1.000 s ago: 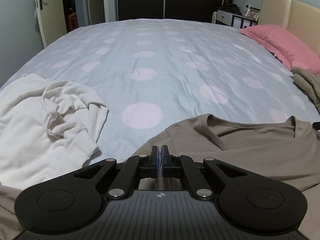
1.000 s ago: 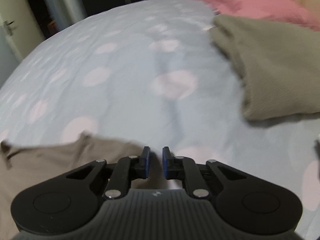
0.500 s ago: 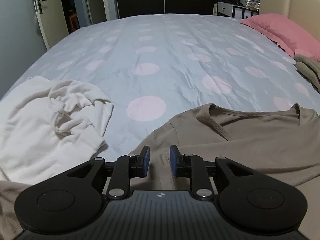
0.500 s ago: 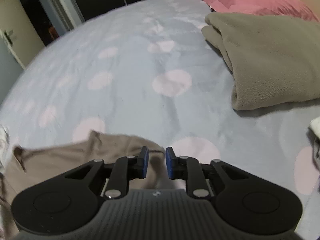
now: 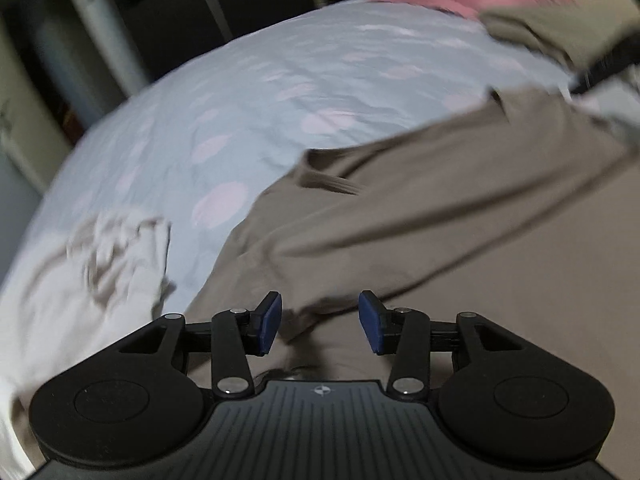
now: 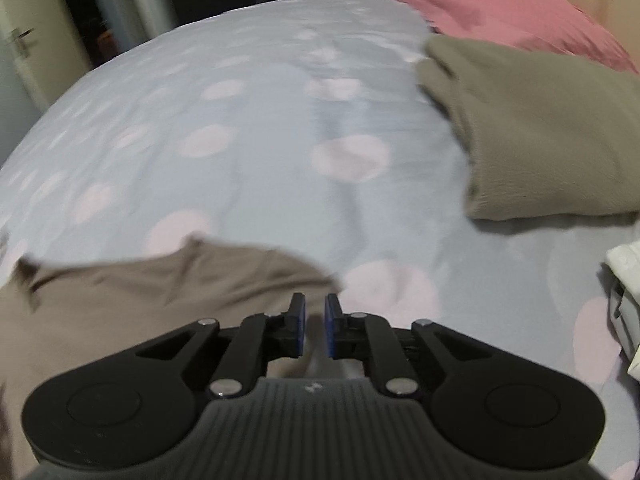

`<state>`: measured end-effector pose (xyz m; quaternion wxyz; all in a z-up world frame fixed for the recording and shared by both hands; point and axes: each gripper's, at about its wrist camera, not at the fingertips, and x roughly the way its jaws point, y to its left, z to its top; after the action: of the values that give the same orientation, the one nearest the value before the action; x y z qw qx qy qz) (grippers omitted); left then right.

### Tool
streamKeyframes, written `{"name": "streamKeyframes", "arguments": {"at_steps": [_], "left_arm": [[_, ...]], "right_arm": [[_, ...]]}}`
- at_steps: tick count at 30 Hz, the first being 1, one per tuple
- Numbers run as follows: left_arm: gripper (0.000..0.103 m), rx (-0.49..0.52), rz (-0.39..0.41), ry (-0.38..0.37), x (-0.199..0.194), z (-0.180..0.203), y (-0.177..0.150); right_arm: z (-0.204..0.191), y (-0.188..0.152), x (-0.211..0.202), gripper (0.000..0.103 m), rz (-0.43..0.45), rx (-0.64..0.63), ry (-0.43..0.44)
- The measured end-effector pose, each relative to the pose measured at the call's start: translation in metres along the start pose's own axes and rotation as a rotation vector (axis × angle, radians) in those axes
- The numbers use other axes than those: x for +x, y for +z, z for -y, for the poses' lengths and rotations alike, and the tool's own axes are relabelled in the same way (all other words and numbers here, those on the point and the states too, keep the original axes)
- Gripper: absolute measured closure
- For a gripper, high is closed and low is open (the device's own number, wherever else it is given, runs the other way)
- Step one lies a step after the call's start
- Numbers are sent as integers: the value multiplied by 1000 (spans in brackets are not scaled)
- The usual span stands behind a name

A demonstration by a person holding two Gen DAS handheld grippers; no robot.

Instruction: Fold clothes

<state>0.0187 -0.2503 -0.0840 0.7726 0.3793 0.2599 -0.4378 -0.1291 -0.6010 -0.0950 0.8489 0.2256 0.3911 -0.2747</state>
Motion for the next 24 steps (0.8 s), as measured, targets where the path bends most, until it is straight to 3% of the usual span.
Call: {"name": "streamKeyframes", "arguments": {"at_steps": [3, 5, 9, 11, 16, 19, 20, 24], "left_arm": [[75, 34, -5, -2, 8, 9, 0], [91, 23, -37, -15, 13, 9, -3], [102, 45, -89, -7, 16, 9, -10], [102, 67, -113, 14, 15, 9, -13], [102, -1, -138, 56, 4, -7, -21], [98, -39, -123, 78, -13, -15, -24], [92, -52, -117, 86, -18, -17, -24], [83, -114, -93, 127, -41, -34, -27]], "right_arm": [[-18, -19, -16, 89, -28, -51, 81], [-29, -34, -23, 89, -47, -86, 117], [-34, -58, -14, 93, -127, -150, 72], [-27, -61, -13, 96, -132, -143, 69], [-22, -61, -21, 96, -137, -133, 39], [-28, -60, -30, 81, -120, -146, 34], [-30, -59, -33, 70, -113, -145, 40], [-47, -56, -52, 67, -73, -169, 88]]}}
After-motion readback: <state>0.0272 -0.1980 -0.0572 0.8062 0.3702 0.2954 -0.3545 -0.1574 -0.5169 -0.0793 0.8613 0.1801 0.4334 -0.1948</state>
